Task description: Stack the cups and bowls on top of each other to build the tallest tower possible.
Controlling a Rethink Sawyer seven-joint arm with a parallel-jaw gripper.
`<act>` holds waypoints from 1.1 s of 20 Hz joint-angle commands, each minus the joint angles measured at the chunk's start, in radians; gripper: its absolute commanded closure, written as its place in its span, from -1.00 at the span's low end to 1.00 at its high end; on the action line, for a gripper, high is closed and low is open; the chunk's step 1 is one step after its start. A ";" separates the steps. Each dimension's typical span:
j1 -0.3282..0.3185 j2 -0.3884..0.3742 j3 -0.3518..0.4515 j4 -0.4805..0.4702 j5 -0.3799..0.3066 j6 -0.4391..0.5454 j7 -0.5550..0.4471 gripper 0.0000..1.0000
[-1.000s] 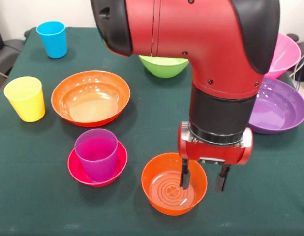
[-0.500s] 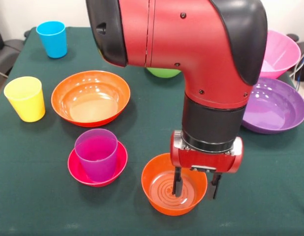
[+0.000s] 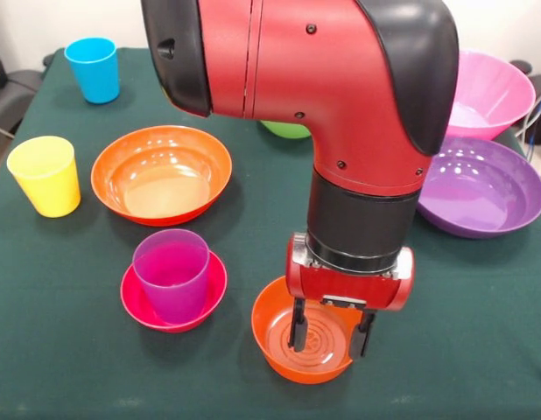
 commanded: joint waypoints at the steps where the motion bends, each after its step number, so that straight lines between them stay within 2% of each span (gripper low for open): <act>1: 0.024 -0.002 0.014 0.099 0.011 -0.055 0.168 -1.00; 13: 0.063 0.006 -0.040 0.096 0.050 -0.063 0.218 -1.00; 18: 0.092 -0.023 -0.073 0.165 0.062 -0.089 0.274 -1.00; 22: 0.109 -0.022 -0.096 0.171 0.080 -0.095 0.298 -1.00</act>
